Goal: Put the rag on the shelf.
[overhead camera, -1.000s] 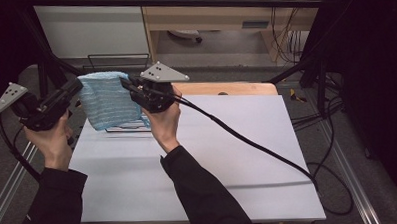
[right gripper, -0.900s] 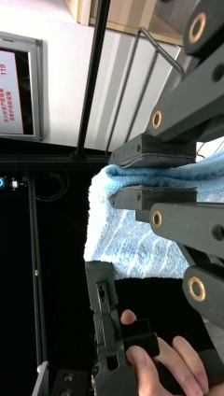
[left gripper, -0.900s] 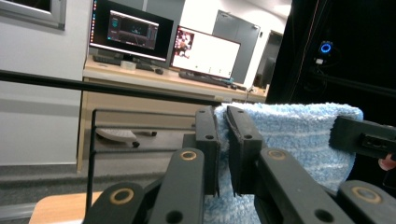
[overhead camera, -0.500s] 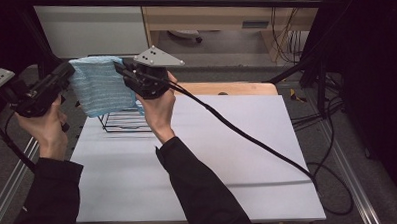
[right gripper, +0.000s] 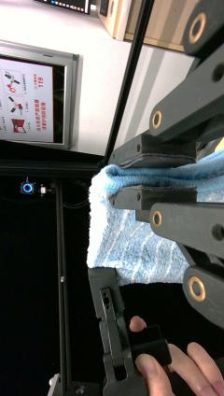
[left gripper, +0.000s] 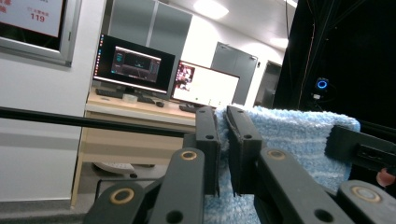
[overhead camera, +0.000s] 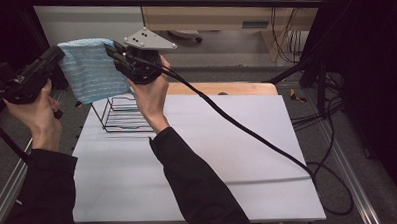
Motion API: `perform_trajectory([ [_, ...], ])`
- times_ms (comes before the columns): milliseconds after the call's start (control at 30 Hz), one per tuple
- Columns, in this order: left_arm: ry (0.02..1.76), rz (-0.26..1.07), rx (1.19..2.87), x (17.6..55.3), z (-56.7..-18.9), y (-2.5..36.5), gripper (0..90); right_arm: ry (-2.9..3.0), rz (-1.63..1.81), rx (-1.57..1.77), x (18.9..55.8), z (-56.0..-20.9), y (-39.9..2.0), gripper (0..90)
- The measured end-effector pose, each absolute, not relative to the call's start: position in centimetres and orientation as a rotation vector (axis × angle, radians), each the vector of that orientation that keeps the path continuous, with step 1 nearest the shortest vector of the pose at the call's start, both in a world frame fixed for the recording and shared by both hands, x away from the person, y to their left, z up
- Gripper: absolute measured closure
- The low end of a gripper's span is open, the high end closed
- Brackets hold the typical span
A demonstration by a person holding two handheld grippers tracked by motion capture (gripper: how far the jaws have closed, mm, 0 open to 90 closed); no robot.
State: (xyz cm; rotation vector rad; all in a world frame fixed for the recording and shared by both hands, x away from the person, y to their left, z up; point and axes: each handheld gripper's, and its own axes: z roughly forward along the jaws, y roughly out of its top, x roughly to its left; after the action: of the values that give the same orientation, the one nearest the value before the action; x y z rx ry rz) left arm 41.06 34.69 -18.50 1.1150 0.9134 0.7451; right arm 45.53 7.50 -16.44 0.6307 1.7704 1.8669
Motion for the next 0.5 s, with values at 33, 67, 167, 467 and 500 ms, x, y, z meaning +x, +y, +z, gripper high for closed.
perform_trajectory([
  [33,0.914,0.748,1.113,41.2,-18.3,34.7,83.5,1.77,1.867,0.631,45.5,-16.4,7.5,81.2],
  [67,0.914,0.749,1.111,41.3,-18.1,34.7,83.5,1.768,1.866,0.627,45.6,-16.3,7.6,81.2],
  [167,0.912,0.749,1.105,41.6,-17.6,34.8,83.5,1.759,1.863,0.623,45.8,-15.6,7.7,81.2],
  [467,0.918,0.75,1.092,42.4,-16.7,34.9,83.5,1.745,1.858,0.626,46.3,-14.6,8.1,81.2],
  [500,0.916,0.746,1.088,42.5,-16.7,34.9,83.5,1.745,1.86,0.628,46.4,-14.5,8.1,81.2],
])
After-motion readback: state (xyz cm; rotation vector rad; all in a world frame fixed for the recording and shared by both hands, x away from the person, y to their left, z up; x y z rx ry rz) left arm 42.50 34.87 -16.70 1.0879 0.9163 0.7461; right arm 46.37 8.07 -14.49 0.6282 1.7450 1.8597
